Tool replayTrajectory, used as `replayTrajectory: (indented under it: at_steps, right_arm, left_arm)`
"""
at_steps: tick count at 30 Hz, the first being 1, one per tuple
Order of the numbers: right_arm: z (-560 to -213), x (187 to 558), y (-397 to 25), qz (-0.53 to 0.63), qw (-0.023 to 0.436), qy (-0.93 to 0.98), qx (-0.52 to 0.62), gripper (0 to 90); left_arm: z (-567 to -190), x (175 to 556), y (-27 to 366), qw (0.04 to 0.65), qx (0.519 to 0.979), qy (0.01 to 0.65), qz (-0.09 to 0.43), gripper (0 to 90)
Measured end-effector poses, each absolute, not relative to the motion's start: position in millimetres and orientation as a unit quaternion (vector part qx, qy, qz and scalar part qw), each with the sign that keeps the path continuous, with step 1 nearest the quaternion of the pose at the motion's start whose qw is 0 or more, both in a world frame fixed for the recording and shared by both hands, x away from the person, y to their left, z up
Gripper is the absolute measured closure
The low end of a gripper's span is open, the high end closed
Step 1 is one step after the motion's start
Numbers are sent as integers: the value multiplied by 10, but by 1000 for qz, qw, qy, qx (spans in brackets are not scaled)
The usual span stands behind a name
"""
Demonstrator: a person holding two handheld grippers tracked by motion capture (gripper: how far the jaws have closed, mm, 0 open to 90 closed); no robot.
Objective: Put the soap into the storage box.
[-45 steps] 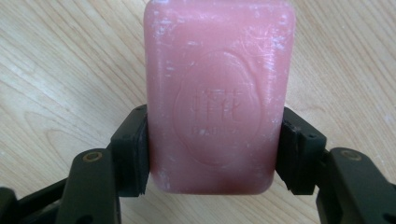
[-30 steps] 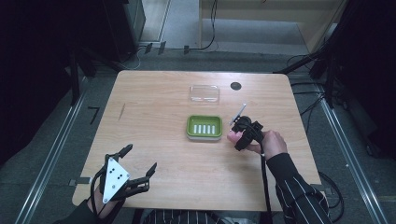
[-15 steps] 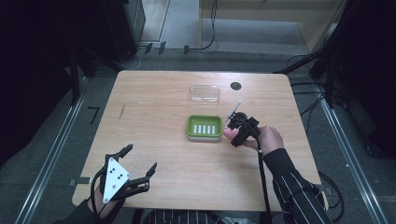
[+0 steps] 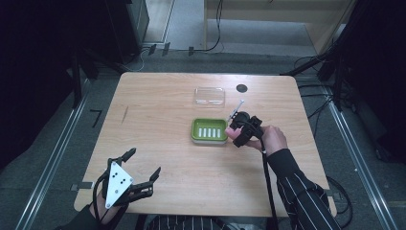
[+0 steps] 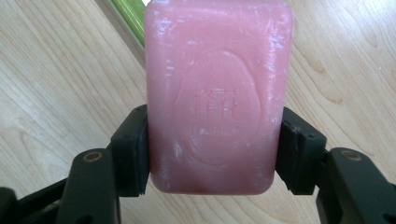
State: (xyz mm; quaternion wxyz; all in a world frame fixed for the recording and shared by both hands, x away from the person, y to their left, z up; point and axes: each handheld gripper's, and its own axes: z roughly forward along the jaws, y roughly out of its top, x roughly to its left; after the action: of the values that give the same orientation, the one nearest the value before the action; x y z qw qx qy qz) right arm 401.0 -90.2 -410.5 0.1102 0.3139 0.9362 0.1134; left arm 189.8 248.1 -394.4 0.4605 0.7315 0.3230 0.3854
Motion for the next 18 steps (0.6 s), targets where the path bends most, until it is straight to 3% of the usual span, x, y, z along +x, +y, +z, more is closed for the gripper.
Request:
replayTrajectory:
  at_steps: [18]
  right_arm:
    - [-4057, 4057, -788, 122, 128, 939, 295, 389]
  left_arm:
    - [-3944, 1898, 2481, 461, 732, 323, 385, 133]
